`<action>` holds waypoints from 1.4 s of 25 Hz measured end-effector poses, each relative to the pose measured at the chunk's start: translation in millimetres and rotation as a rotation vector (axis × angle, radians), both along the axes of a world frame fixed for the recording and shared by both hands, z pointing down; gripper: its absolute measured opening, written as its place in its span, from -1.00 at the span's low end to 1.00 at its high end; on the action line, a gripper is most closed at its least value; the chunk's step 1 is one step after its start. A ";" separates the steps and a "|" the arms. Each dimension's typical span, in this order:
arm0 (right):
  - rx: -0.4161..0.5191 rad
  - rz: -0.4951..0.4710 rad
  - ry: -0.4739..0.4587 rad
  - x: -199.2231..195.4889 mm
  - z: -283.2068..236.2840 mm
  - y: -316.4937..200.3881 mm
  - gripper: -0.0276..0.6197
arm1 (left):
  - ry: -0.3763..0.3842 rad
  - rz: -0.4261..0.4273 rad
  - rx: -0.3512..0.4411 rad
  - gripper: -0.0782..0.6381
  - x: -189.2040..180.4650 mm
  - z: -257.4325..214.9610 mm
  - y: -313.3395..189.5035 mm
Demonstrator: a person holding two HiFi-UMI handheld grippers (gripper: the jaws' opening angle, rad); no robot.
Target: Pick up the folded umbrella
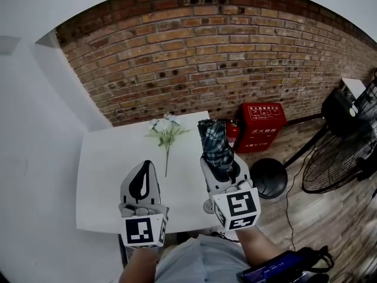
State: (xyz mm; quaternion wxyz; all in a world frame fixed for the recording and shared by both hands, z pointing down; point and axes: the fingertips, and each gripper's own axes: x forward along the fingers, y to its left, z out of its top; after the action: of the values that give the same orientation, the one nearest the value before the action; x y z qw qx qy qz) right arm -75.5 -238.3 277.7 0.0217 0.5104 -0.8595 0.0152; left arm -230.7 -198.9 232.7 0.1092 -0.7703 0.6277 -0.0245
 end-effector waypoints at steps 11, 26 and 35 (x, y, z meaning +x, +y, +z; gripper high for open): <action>0.109 0.006 0.004 10.3 -36.4 10.3 -0.28 | -0.002 0.001 0.060 -0.76 7.9 -24.9 1.2; 0.133 -0.036 0.027 0.6 -40.5 19.6 -0.28 | 0.008 -0.036 0.061 -0.76 0.1 -27.3 10.7; 0.139 -0.051 0.028 -6.4 -39.9 18.6 -0.28 | 0.008 -0.048 0.059 -0.76 -5.3 -25.0 9.8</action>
State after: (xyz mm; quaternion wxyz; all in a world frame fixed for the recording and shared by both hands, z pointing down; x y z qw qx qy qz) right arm -81.9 -219.7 237.8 -0.0013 0.4889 -0.8708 -0.0524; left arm -235.9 -189.1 207.7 0.1286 -0.7515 0.6471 -0.0056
